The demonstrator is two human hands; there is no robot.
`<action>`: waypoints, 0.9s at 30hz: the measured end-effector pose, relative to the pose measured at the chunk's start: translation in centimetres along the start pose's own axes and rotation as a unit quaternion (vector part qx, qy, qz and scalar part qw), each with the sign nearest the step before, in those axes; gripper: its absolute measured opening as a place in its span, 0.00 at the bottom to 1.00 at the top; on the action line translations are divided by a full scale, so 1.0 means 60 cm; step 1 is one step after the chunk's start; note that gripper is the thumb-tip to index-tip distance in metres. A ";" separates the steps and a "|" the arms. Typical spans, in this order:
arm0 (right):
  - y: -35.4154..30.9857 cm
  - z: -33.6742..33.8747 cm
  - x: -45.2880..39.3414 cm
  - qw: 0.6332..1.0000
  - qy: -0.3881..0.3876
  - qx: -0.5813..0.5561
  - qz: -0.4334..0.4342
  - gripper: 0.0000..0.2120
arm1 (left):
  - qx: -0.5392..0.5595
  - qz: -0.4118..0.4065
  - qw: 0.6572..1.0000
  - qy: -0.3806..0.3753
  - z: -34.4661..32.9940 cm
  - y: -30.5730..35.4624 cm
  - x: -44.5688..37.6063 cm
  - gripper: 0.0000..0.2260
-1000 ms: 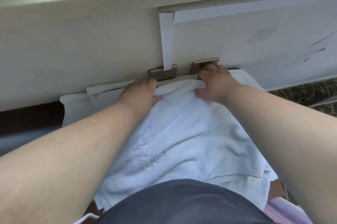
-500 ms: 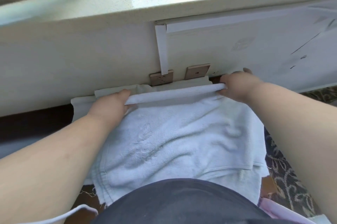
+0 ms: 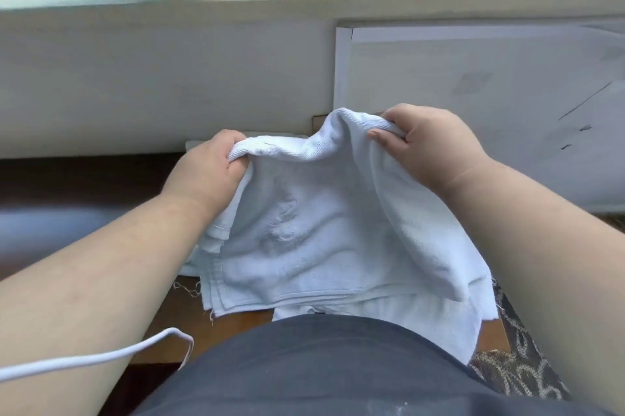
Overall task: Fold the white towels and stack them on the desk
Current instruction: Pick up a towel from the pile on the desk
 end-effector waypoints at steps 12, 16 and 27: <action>-0.293 -0.067 -0.001 0.991 0.002 -0.026 0.133 0.17 | -0.010 0.026 0.992 0.125 0.180 -0.186 0.168 0.06; -0.420 -0.078 0.009 0.984 0.046 -0.031 0.170 0.15 | 0.007 0.053 0.981 0.188 0.257 -0.307 0.232 0.06; -0.764 -0.226 0.025 0.977 0.101 -0.036 0.184 0.21 | -0.079 0.111 0.959 0.247 0.505 -0.722 0.393 0.11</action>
Point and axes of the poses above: each hand's wrist, its own x-axis away from the middle knuckle, its own z-axis out of the back of the hand, y = z × x, the point moved 6 cm from there along -x, towards the middle knuckle, and after that the axes turned 9 degrees about -x, right-handed, at the moved point
